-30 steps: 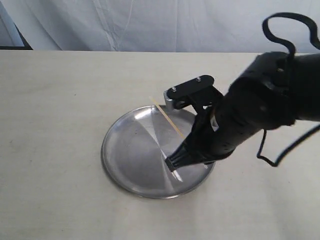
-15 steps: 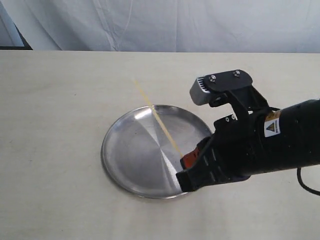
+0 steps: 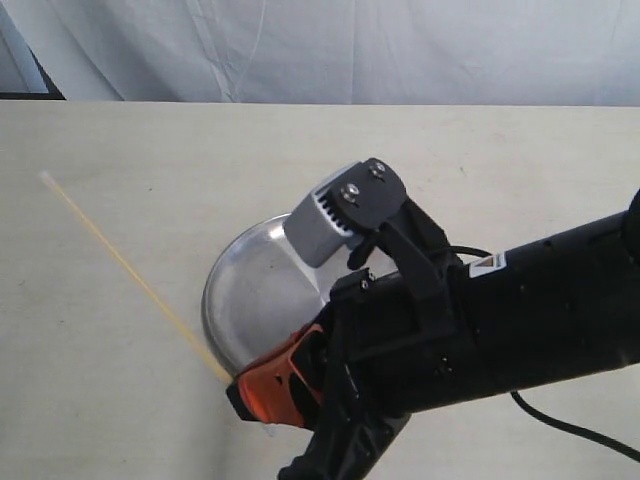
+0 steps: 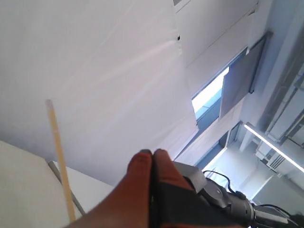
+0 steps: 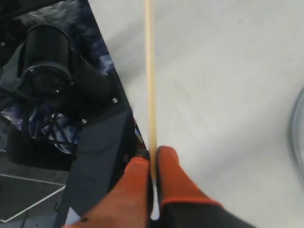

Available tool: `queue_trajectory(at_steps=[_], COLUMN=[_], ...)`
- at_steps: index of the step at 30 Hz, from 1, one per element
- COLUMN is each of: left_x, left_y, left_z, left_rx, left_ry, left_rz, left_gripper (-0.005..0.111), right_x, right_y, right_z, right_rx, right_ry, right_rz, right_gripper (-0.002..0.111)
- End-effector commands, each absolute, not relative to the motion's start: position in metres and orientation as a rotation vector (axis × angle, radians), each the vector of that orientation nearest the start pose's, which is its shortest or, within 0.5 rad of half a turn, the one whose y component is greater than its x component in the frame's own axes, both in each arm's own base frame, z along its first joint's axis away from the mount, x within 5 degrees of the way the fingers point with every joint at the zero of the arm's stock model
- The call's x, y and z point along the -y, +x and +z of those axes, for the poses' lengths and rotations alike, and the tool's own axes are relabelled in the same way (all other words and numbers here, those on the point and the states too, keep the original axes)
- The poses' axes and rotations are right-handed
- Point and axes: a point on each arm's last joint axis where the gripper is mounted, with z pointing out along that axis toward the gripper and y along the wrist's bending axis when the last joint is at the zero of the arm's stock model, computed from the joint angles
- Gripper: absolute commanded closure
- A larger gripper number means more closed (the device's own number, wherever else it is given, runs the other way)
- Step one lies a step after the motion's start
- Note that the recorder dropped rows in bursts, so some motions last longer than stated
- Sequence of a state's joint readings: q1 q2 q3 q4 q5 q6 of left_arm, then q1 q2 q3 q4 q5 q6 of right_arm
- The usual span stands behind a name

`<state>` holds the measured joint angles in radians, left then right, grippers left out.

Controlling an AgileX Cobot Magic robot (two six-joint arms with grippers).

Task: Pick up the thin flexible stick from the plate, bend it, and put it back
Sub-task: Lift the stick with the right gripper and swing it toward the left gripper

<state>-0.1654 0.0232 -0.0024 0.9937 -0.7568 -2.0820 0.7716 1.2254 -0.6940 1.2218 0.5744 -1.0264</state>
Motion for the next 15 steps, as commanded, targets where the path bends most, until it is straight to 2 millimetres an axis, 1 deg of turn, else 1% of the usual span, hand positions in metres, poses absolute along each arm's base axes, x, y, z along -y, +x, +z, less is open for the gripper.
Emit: queue_trajectory(at_steps=[1,6,9,11,13,15], left_x=[0.0534,0.0487,0.048,0.0482,0.049,0.0498], left_y=[0.0267,0.0342,0.0354,0.0351,0.0342,0.0332], left_z=[0.2431,0.2373,0.2358,0.2361,0.2367,0.2372], left_rx=[-1.291,-1.342,-1.356,-1.353,-1.35,-1.346], left_ry=[-0.108,-0.187,-0.194,-0.195,-0.182,-0.168], left_rz=[-1.528,-1.423,-1.396,-1.406,-1.416,-1.427], left_gripper=[0.107,0.107,0.107,0.106,0.1,0.09], right_x=[-0.2024,-0.2066,-0.2083,-0.2087,-0.2094,-0.2103], right_y=[0.1373,0.1313,0.1315,0.1336,0.1346,0.1361], right_z=[0.2686,0.2754,0.2775,0.2768,0.2754,0.2741], right_rx=[-2.059,-1.943,-1.928,-1.935,-1.943,-1.954], right_ry=[-1.035,-1.108,-1.081,-1.065,-1.061,-1.043], right_rz=[1.099,1.195,1.234,1.221,1.22,1.222], right_gripper=[0.109,0.109,0.109,0.109,0.109,0.109])
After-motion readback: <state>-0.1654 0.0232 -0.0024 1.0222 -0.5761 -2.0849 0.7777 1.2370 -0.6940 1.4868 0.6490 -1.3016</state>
